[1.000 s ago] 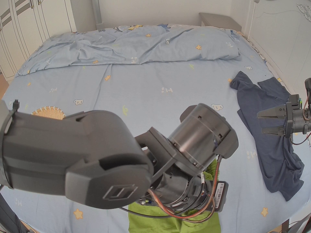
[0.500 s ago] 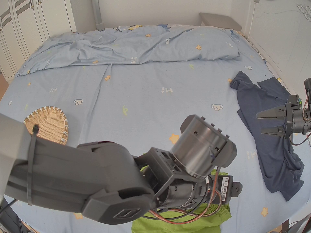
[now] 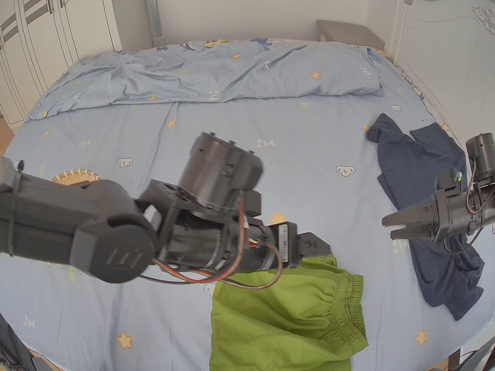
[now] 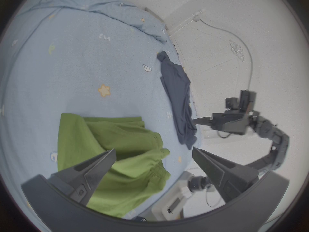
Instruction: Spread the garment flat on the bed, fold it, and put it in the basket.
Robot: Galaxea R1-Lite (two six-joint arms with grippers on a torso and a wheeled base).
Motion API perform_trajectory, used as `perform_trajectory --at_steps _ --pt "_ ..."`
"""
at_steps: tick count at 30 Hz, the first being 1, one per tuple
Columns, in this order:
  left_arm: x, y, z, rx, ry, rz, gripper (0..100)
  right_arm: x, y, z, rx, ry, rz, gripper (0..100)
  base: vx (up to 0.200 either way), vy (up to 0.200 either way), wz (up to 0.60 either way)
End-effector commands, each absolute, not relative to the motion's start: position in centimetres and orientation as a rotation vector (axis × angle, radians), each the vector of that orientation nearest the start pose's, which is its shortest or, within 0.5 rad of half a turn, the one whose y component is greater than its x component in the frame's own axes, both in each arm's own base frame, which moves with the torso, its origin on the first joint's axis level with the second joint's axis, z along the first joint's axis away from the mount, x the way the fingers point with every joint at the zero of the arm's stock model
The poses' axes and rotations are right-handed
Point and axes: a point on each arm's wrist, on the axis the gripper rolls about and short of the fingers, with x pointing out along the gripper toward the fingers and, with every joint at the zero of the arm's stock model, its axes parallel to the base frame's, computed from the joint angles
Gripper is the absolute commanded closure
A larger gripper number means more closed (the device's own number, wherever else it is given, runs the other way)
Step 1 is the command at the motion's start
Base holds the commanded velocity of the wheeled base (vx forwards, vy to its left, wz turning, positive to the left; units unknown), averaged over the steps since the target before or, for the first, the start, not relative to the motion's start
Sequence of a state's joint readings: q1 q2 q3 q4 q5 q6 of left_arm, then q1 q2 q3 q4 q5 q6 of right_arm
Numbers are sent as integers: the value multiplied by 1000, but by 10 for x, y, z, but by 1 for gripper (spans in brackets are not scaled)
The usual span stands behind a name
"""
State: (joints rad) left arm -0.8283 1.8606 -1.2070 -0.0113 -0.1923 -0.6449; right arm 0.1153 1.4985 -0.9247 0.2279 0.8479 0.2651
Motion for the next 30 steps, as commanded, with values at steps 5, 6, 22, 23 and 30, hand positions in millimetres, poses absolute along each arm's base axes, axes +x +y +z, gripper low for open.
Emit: perform_trajectory --at_steps 5,6,22,23,30 --pt "241 -163 179 -539 988 -749 0 226 78 138 340 998 852 0 0 0 0" --pt "242 -151 166 -560 1015 -733 0 224 82 130 327 982 871 0 0 0 0" --pt "244 -111 103 -701 1134 -746 0 209 100 87 249 838 969 0 0 0 0" --pt "245 -111 101 -700 1137 -745 0 209 102 84 245 827 976 0 0 0 0" --pt "247 -112 102 -702 1134 -750 0 209 105 75 238 808 992 0 0 0 0"
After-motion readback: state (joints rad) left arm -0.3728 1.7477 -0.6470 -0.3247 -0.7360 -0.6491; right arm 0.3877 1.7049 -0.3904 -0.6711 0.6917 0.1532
